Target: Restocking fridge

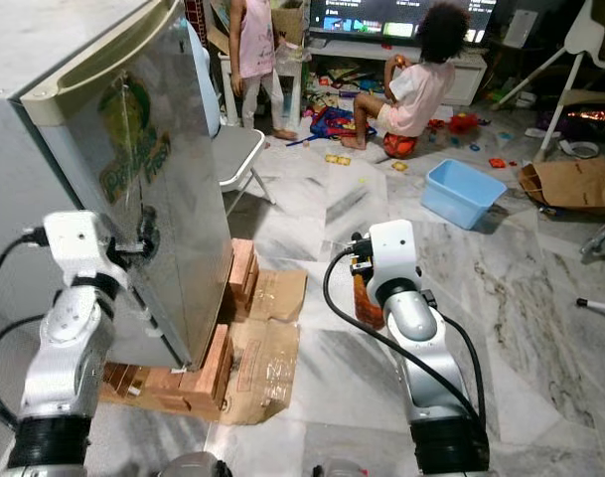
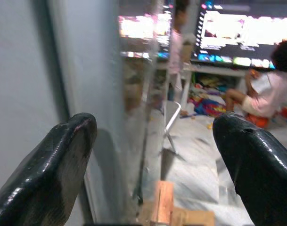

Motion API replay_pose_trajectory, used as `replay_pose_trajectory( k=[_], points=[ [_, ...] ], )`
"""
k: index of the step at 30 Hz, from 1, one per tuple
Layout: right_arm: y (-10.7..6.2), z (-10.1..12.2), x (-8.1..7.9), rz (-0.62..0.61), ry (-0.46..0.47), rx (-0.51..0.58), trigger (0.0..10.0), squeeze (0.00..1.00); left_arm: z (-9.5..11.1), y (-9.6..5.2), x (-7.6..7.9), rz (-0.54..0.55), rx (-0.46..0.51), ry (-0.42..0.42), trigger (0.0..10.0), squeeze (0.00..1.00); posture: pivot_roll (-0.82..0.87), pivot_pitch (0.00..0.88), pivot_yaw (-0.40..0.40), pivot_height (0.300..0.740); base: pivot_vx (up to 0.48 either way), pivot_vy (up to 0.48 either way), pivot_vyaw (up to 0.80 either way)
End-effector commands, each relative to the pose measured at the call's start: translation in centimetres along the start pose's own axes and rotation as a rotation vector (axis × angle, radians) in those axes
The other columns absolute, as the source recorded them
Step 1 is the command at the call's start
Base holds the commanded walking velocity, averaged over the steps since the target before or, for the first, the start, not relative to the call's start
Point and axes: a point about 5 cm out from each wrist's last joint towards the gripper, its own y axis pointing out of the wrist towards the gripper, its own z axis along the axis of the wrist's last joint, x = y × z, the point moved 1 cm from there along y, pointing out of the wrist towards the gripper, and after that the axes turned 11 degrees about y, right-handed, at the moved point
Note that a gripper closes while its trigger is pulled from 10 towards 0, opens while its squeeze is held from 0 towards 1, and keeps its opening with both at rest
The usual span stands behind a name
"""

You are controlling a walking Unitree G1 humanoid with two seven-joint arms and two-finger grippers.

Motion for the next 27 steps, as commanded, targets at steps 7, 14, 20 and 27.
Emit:
replay_pose_trajectory(
  k=[7, 14, 20, 27],
  points=[
    [-1.2, 1.1, 1.3, -0.035, -0.011, 0.03, 10.0, 0.0, 0.0, 1.8, -0.5, 0.029, -0.013, -0.022, 10.0, 0.0, -0.02, 0.0, -0.007, 0.74, 0.0, 0.0, 0.0],
    [-1.7, 1.2, 1.4, -0.044, -0.018, 0.025, 10.0, 0.0, 0.7, 4.9, -0.1, 0.103, -0.032, -0.068, 10.0, 0.0, -0.04, 0.0, -0.002, 0.74, 0.0, 0.0, 0.0],
    [-2.8, 0.5, 1.4, -0.049, -0.029, -0.003, 10.0, 0.0, 1.1, 5.3, -0.6, 0.15, -0.017, -0.049, 10.0, 0.0, -0.04, 0.0, -0.003, 0.74, 0.0, 0.0, 0.0],
    [-3.3, -0.1, 1.0, -0.04, -0.023, -0.027, 10.0, 0.0, 0.2, 5.4, -0.4, 0.132, -0.045, -0.066, 10.0, 0.0, -0.03, 0.0, -0.004, 0.74, 0.0, 0.0, 0.0]
  ],
)
